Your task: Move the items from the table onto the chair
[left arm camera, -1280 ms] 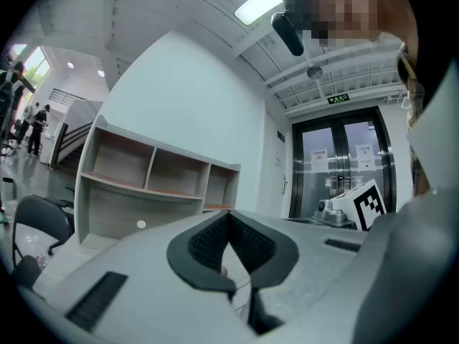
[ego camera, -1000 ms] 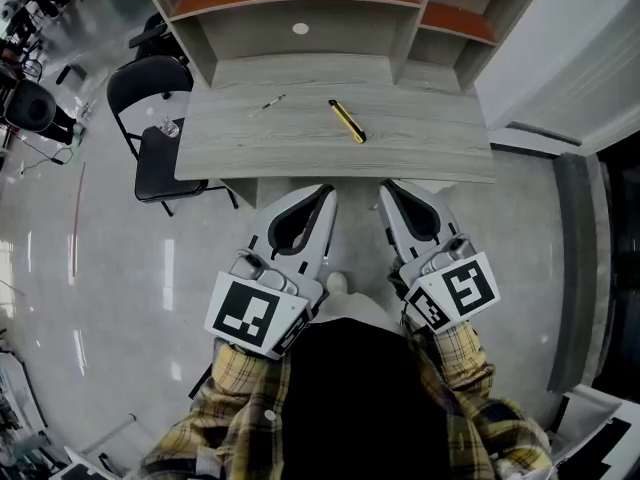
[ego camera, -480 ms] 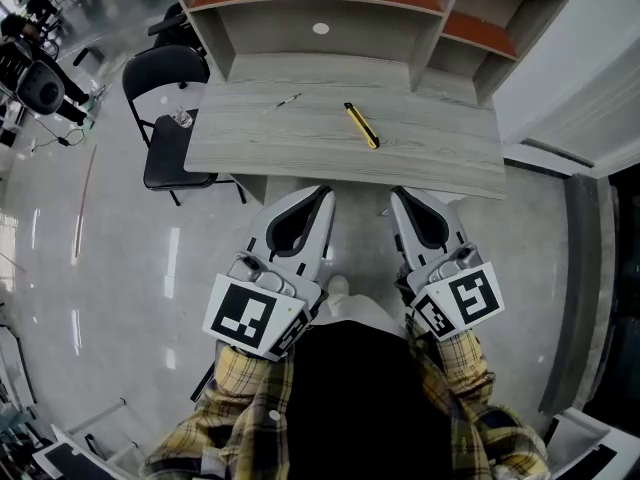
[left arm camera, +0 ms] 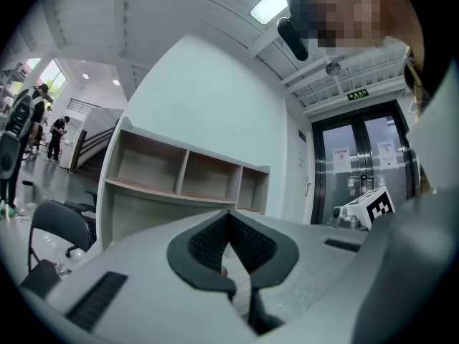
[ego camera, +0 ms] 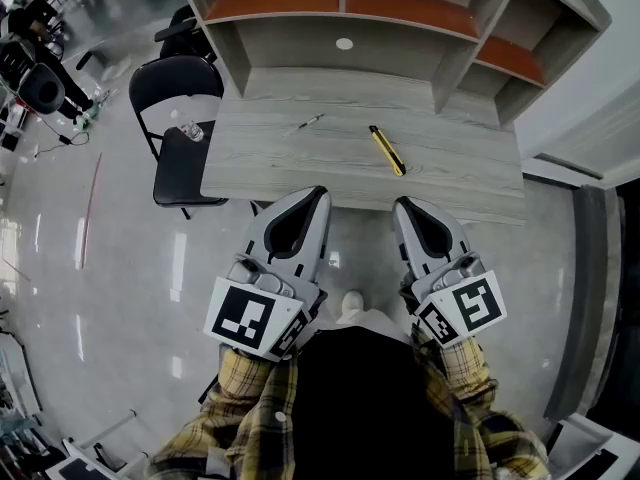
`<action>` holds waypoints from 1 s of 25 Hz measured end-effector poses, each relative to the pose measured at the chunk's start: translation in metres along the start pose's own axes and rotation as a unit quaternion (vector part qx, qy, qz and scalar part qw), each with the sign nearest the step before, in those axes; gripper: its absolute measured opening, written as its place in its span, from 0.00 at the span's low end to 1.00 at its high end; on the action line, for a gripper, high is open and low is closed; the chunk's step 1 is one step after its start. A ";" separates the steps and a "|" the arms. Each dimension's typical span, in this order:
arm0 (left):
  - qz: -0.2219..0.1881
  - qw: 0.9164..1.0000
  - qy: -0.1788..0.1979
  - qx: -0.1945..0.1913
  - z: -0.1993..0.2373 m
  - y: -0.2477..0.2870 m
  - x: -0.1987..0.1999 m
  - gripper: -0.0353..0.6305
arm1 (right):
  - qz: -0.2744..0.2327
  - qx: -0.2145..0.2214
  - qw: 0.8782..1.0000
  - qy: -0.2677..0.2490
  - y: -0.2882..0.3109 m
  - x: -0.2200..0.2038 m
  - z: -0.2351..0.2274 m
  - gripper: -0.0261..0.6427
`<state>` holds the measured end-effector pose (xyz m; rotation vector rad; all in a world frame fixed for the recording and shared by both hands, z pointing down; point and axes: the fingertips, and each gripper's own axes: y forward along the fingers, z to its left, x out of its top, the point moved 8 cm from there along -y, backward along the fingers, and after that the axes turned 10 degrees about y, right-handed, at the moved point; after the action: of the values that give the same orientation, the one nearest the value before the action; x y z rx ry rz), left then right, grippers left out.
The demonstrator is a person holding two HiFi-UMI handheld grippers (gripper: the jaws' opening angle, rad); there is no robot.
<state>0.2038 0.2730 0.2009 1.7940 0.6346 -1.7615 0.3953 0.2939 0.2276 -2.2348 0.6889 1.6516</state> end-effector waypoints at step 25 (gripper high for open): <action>0.059 0.987 -0.010 -0.151 0.243 0.092 -0.020 0.06 | 0.042 -0.192 0.980 0.012 0.213 -0.018 -0.005 0.07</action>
<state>0.0839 0.0426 0.2260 1.5710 0.7273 -1.5131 0.2831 0.1141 0.2585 -2.5180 0.5091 1.9417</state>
